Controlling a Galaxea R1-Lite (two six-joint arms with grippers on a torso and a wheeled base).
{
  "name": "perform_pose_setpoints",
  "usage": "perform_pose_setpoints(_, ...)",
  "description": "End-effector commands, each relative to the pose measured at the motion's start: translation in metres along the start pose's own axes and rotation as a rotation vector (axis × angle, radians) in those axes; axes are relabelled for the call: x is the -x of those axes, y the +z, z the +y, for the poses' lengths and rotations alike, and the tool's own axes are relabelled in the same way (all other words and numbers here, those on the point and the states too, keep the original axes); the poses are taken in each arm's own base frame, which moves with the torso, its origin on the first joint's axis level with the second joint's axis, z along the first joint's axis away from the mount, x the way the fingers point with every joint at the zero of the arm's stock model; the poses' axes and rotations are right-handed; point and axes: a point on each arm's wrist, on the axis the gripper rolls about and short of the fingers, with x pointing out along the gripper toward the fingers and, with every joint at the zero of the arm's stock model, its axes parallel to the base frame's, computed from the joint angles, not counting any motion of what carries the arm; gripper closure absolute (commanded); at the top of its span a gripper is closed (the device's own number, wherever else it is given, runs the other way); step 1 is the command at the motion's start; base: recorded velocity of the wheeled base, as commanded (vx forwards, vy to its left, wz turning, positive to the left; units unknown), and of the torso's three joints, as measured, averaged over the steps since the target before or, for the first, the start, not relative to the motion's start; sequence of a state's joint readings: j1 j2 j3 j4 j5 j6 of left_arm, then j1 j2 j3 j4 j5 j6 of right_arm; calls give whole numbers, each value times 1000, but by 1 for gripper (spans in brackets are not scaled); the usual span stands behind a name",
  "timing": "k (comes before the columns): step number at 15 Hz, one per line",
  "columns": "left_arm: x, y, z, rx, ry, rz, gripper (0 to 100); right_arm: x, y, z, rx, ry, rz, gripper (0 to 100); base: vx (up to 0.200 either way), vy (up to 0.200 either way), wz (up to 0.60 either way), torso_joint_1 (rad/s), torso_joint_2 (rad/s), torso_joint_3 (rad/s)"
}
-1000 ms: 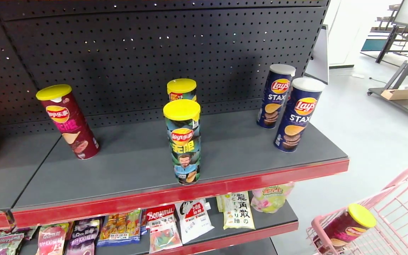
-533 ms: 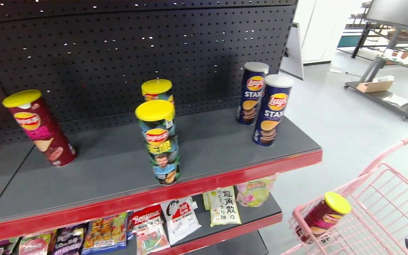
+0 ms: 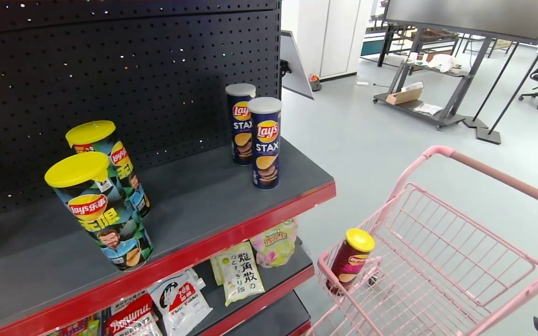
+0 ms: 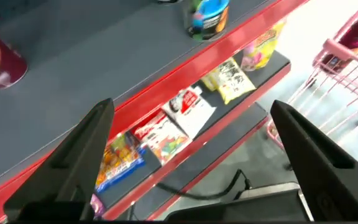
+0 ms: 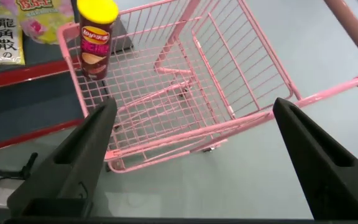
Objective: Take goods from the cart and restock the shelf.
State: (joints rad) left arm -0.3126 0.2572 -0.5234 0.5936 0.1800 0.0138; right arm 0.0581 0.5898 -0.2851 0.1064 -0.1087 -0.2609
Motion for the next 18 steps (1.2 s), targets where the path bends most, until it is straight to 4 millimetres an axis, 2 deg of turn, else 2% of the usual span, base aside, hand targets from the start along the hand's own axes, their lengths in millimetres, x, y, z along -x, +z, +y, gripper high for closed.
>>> perform_pose_setpoints(1,2,-4,0,1,1,-16,0,2,-4,1,-1,-4,-5,0,0,0,0,0,0,0)
perform_pose_setpoints(4,-1,-11,0,8,1,-54,0,5,-13,2,-2,-29,-8,0,0,0,0,0,0,0)
perform_pose_setpoints(9,-1,-20,0,16,2,-99,0,7,-27,5,-4,-53,-9,0,0,0,0,-126,314,182)
perform_pose_setpoints(18,1,-24,0,-5,4,-115,0,7,-34,7,-3,-51,-12,0,0,0,0,-153,386,239)
